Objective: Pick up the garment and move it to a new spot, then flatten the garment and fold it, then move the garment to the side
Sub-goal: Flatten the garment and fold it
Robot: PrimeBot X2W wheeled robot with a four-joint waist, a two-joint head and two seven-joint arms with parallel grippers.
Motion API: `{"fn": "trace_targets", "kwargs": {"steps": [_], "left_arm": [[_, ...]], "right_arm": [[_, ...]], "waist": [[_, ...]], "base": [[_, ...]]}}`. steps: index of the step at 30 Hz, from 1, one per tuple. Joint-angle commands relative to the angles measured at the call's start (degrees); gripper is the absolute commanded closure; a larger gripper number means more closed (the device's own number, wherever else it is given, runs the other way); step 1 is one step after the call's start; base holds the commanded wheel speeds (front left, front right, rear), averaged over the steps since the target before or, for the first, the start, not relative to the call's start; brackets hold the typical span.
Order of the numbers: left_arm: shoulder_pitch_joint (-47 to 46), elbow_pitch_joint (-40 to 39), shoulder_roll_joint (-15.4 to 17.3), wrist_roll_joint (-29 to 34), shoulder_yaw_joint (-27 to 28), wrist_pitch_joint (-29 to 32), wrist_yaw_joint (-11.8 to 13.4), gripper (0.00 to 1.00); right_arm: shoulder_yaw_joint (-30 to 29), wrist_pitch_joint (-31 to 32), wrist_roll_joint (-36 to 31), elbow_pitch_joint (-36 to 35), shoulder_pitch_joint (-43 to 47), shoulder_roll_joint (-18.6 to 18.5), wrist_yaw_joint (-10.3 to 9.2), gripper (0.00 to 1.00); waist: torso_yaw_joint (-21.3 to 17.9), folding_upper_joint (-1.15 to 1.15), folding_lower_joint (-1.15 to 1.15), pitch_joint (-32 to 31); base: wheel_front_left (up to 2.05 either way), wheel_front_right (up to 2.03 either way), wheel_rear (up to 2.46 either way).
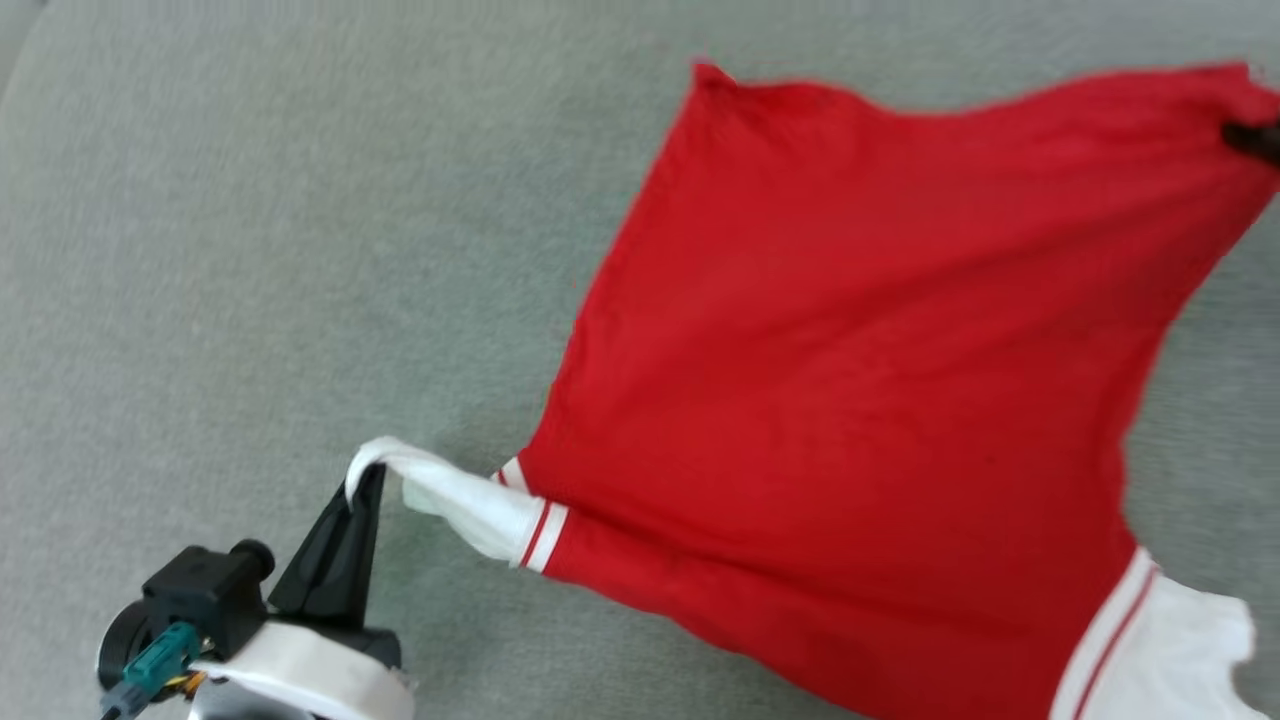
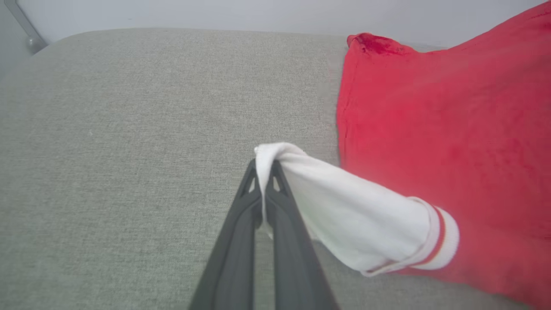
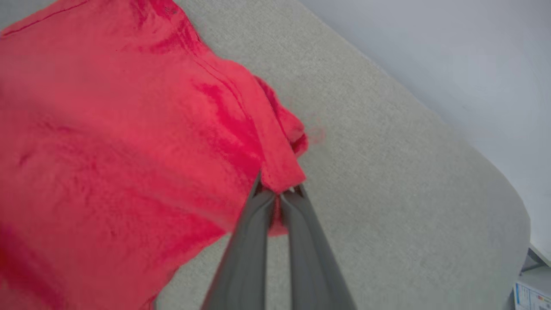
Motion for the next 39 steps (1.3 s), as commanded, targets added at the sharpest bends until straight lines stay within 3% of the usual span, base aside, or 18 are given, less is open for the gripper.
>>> {"fn": "trace_targets", "kwargs": {"steps": [1, 8, 13, 20, 25, 26, 27, 34, 39], "left_arm": [[0.72, -0.03, 0.44, -0.09, 0.24, -0.28, 0.45, 1.00], [5.17, -1.12, 2.35, -1.02, 1.56, -0.31, 1.92, 1.00], [7.55, -1.60, 2.86, -1.52, 2.47, -0.34, 2.48, 1.00], [9.12, -2.02, 3.06, -1.65, 3.16, -0.38, 2.48, 1.00], [8.66, -2.16, 3.39, -1.28, 2.98, -0.05, 2.34, 1.00], [8.61, -2.19, 3.45, -1.21, 2.96, 0.05, 2.44, 1.00], [8.64, -2.25, 3.50, -1.16, 2.97, 0.15, 2.59, 1.00], [8.89, -2.84, 3.51, -0.90, 2.51, 0.62, 3.07, 1.00], [7.27, -3.51, 3.26, -0.32, 2.10, 1.03, 3.14, 1.00]], "right_arm": [[0.43, -0.41, 0.58, -0.72, 1.52, -0.96, -0.03, 1.00], [2.40, -3.93, 4.97, -9.39, 15.33, -11.68, -0.04, 1.00], [2.49, -8.30, 7.87, -11.48, 28.45, -15.46, -0.03, 1.00], [2.82, -14.57, 10.83, -8.54, 47.24, -13.98, -0.03, 1.00], [1.35, -17.52, 10.26, -5.02, 54.23, -9.81, -0.04, 1.00], [0.36, -18.10, 9.88, -4.56, 54.52, -9.15, -0.04, 0.58], [-0.65, -18.66, 9.33, -4.34, 54.55, -8.68, -0.04, 0.00], [-10.39, -19.71, 6.49, -8.62, 50.90, -10.84, -0.03, 0.00], [-17.28, -16.65, 4.00, -14.38, 45.26, -11.12, -0.03, 0.00]], "waist": [[-3.20, 0.00, 0.00, -3.27], [-7.33, 0.00, 0.00, -7.08], [-9.68, 0.00, 0.00, -8.71], [-10.70, 0.00, 0.00, -9.24], [-10.46, 0.00, 0.00, -9.03], [-10.46, 0.00, 0.00, -9.05], [-10.51, 0.00, 0.00, -9.11], [-10.26, 0.00, 0.00, -9.63], [-9.45, 0.00, 0.00, -8.40]], "base": [[0.00, 0.00, 0.00], [0.00, 0.00, 0.00], [0.00, 0.00, 0.00], [0.00, 0.00, 0.00], [0.00, 0.00, 0.00], [0.00, 0.00, 0.00], [0.00, 0.00, 0.00], [0.00, 0.00, 0.00], [0.00, 0.00, 0.00]]}}
